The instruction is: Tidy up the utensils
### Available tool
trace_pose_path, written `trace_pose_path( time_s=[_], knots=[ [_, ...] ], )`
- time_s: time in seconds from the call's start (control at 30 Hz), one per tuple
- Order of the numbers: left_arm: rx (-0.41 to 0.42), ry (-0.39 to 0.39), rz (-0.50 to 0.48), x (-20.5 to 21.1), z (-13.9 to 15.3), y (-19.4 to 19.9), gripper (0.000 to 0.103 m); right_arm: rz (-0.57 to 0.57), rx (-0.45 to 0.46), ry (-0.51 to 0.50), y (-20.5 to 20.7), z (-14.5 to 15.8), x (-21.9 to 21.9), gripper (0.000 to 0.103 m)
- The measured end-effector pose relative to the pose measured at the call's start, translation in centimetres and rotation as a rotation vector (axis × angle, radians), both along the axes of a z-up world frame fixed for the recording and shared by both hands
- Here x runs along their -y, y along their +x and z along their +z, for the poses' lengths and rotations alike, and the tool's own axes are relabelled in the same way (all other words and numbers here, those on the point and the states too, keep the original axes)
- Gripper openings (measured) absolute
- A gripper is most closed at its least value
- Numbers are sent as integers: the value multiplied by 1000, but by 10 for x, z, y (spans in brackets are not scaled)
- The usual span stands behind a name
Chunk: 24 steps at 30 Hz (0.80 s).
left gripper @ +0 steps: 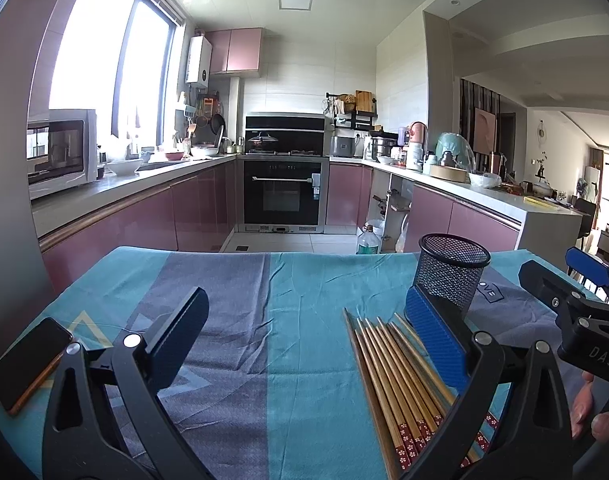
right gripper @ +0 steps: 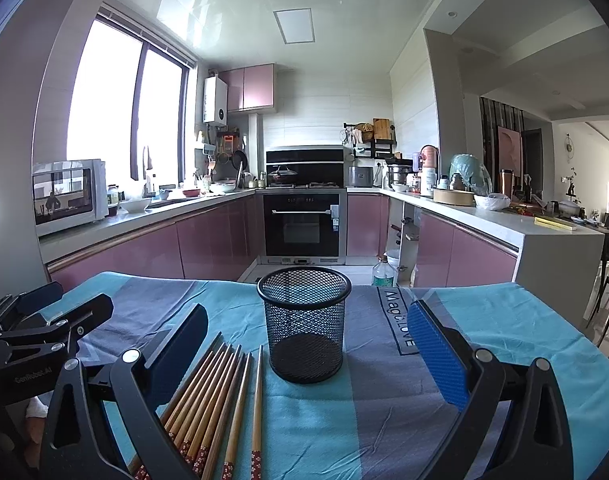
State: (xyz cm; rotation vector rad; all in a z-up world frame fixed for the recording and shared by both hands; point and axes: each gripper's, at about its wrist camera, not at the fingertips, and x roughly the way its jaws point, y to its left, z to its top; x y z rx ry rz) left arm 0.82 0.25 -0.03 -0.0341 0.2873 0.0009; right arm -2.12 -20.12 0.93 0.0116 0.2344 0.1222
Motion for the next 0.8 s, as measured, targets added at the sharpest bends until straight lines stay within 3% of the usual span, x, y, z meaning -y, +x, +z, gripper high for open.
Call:
trace_pose_path(
  time_s=[0.43,0.7,0.8],
  knots=[
    [-45,12,-14,2,-2,6,97,41,-92,-19,14,-11,0,97],
    [-96,24,-33,2,-6,15,97,93,-239,-49,32,-23,-6,95],
    [-127,30,-48,3,-8,20,97,118,-319,-71,42,-31,-9,88]
  ],
)
